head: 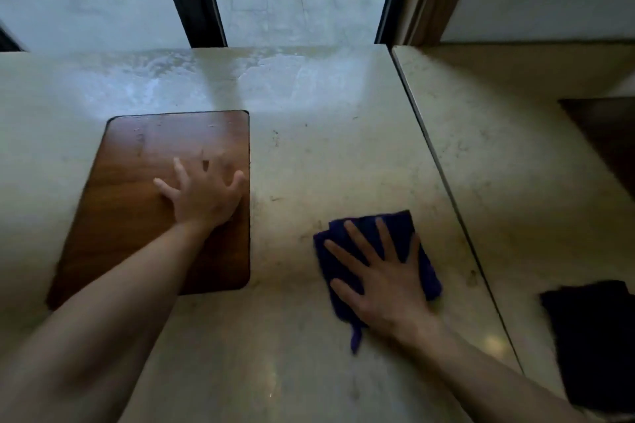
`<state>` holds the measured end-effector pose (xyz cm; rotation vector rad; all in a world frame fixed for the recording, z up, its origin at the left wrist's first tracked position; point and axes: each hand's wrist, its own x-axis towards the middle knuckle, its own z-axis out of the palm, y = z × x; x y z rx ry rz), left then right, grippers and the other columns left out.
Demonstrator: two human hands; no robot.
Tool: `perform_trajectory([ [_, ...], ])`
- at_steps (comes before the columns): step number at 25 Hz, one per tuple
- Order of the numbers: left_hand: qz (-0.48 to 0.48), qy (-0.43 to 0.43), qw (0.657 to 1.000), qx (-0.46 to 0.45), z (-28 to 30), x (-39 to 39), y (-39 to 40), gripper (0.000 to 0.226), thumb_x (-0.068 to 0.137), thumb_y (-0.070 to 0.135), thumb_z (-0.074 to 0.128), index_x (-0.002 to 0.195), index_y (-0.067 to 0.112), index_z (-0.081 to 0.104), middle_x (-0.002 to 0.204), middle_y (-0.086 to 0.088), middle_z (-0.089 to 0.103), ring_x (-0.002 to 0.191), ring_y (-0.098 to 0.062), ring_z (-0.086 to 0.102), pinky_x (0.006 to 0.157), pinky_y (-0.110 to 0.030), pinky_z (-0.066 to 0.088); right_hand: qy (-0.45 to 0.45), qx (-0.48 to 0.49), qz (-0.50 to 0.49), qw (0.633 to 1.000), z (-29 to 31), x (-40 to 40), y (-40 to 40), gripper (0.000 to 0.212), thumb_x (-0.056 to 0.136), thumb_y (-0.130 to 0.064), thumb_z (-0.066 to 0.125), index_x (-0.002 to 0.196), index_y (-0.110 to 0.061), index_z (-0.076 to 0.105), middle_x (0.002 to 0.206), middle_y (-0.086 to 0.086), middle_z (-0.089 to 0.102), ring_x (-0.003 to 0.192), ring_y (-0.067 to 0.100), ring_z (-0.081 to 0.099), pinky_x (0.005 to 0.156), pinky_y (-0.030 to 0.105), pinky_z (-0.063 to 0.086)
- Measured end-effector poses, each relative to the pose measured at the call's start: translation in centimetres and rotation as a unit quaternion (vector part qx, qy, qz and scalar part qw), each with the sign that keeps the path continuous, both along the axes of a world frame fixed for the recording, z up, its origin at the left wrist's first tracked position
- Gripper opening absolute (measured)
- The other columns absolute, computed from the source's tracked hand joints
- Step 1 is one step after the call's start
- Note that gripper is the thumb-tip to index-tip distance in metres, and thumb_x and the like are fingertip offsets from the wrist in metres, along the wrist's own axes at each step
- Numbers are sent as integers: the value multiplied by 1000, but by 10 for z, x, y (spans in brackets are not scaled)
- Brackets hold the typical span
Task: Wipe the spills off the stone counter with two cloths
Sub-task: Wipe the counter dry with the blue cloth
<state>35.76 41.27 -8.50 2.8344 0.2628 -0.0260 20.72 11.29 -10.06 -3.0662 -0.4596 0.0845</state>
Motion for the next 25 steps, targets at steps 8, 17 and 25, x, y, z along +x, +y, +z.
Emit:
perform_trajectory([
  [8, -35, 4, 999, 26, 6, -57, 67, 45, 95, 54, 46, 133, 31, 43, 159, -7, 24, 149, -40, 13, 108, -78, 9, 64, -39, -229, 970, 5, -160, 37, 64, 89, -68, 30, 150, -49, 27, 159, -10, 30, 143, 39, 28, 101, 80, 16],
  [17, -51, 41, 997, 49, -4, 44, 103, 59, 91, 70, 38, 144, 47, 27, 165, -1, 5, 151, -40, -4, 106, -79, -3, 72, 24, -124, 989, 2, -17, 93, 61, 94, -67, 21, 152, -47, 24, 163, -6, 21, 148, 38, 18, 102, 81, 12],
  [25, 136, 57, 988, 42, -14, 101, 214, 74, 76, 93, 17, 143, 63, 11, 162, -2, 9, 146, -47, 8, 110, -77, 10, 47, 28, -245, 968, 1, 349, 69, 64, 87, -79, 16, 146, -63, -3, 164, 6, -19, 148, 38, -18, 112, 67, -11],
])
